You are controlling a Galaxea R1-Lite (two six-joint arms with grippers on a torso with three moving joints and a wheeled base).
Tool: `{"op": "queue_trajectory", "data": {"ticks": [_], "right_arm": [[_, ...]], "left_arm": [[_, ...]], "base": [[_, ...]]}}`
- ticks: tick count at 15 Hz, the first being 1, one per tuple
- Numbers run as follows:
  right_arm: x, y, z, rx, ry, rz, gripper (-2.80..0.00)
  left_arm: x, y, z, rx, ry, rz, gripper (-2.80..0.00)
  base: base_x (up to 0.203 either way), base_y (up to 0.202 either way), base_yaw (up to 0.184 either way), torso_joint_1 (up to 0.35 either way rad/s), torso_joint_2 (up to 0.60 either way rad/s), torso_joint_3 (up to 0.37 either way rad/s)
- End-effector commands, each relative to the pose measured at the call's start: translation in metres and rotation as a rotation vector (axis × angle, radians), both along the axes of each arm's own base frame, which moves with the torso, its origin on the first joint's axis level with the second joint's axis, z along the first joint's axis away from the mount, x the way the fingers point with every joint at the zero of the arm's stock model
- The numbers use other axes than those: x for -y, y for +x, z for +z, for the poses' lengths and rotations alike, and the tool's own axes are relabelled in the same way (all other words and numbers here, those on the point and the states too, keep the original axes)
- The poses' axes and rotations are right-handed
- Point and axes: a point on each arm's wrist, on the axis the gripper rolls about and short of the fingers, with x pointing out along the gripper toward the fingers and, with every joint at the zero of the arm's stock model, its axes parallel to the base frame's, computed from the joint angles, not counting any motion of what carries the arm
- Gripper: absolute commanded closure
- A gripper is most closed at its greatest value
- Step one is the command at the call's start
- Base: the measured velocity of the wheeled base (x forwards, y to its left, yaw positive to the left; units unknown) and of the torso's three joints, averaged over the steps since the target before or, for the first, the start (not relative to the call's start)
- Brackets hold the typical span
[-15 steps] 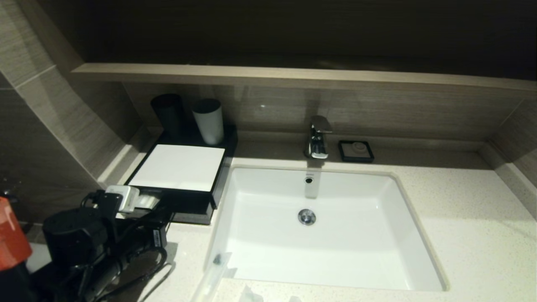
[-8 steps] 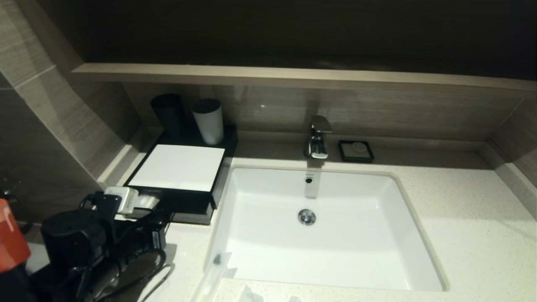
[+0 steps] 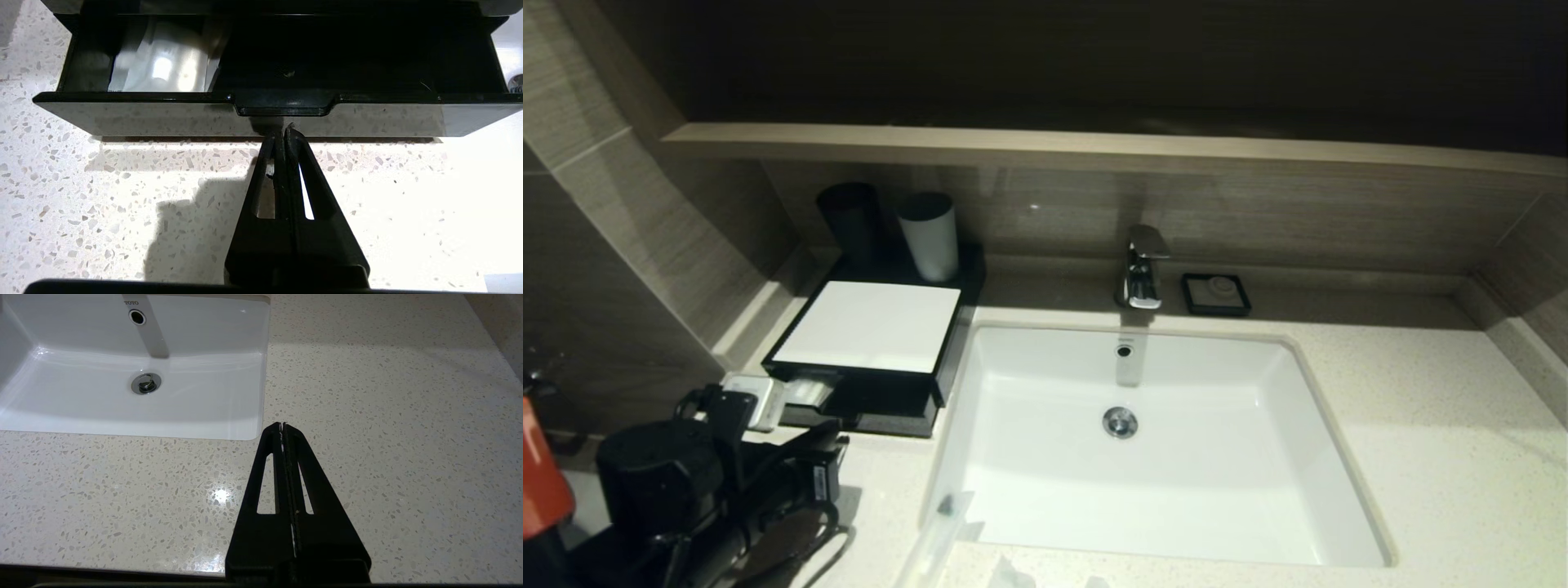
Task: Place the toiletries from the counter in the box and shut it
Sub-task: Open the drawer
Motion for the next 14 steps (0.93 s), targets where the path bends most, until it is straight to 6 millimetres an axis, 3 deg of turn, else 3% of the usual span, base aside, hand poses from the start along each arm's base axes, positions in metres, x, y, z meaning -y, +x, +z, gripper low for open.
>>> {"op": "queue_trajectory", "data": {"ticks": [1,14], "right_arm": [[0.0,0.0,-0.0001,0.001,0.0,0.0,0.0],[0.0,0.0,-0.0001,0.0,0.0,0.0,0.0]], "left_arm": [[-0.0007,-0.0026,0.0006,0.004,-0.001,0.001,0.0],[0.0009,0.0033,0.0094,0.056,-0.013,-0.001,0.0]], "base": [[0.0,0.0,0.0,0.0,0.0,0.0],[0.0,0.0,0.0,0.0,0.0,0.0]]}}
